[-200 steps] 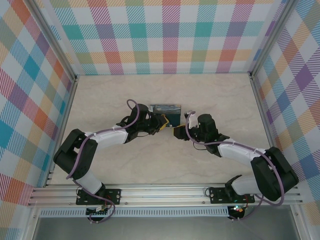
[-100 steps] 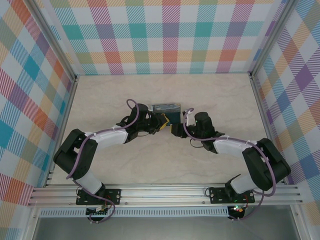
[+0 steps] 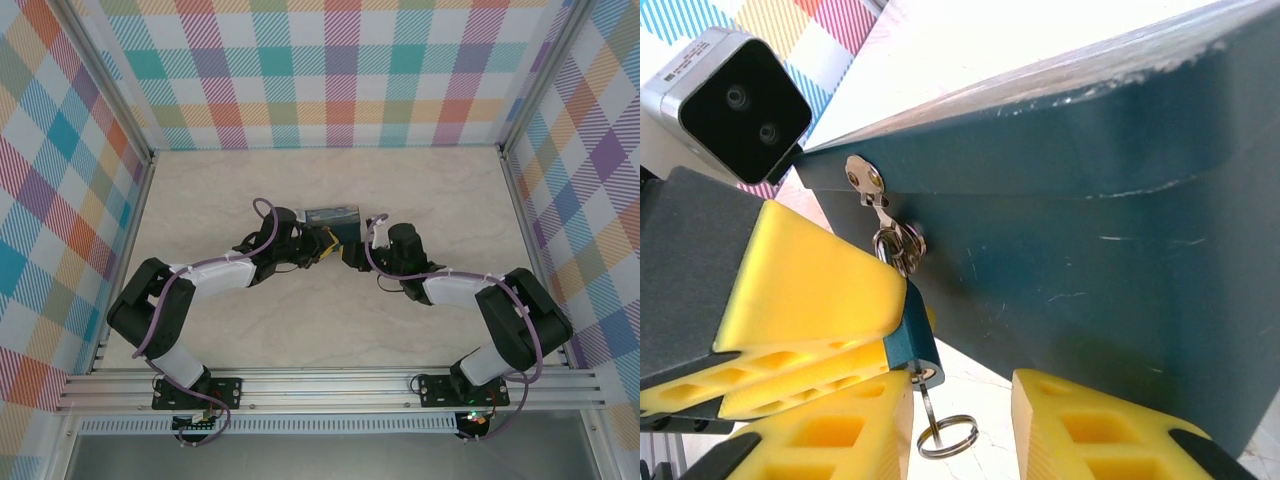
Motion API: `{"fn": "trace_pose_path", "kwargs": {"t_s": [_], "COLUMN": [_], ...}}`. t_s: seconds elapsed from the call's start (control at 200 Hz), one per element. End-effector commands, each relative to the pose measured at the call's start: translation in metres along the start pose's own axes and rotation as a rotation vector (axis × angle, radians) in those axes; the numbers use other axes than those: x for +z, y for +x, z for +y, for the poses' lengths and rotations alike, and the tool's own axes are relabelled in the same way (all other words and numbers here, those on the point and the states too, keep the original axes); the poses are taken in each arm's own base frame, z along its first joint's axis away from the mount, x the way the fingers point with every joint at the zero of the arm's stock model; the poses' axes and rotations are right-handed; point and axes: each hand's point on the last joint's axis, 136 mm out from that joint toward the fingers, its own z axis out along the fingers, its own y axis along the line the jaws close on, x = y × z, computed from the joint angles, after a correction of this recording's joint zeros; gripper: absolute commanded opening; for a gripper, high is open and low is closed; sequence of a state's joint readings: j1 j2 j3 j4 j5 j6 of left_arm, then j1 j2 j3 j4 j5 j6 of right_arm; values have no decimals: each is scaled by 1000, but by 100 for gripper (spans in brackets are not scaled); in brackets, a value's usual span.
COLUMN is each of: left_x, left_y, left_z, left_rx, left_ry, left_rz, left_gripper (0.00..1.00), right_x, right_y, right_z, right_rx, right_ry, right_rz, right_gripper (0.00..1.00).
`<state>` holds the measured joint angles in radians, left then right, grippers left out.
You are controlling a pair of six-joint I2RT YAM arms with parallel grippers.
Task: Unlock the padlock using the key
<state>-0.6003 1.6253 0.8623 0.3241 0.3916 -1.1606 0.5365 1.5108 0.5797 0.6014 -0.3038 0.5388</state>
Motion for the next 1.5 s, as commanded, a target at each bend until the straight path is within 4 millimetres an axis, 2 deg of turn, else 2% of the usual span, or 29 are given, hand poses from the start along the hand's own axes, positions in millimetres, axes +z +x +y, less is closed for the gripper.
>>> {"fn": "trace_pose_path", "kwargs": {"t_s": [0.0, 0.34, 0.635, 0.775, 1.09, 1.495], "left_x": [-10, -8, -9, -10, -7, 0], "left_y": [-7, -8, -8, -7, 4, 10], "left_z": [-36, -34, -35, -34, -33, -26], "left_rx": [40, 34, 45, 55, 121, 162], "left_ry": [114, 113, 114, 125, 146, 150], "left_rz": [-28, -32, -34, -41, -54, -51], "left_gripper": [0, 0, 0, 0, 0, 0], "right_x": [2, 6, 3, 2, 6, 15], "right_y": [-20, -10, -16, -19, -30, -30], "right_z": [13, 10, 21, 26, 33, 29], "right_rx": [-27, 3, 40, 165, 585, 865], "right_ry": [-50, -68, -117, -165, -279, -335], "right_rz": [-54, -24, -41, -70, -96, -72], "right_gripper": [29, 27, 8, 6, 5, 5]}}
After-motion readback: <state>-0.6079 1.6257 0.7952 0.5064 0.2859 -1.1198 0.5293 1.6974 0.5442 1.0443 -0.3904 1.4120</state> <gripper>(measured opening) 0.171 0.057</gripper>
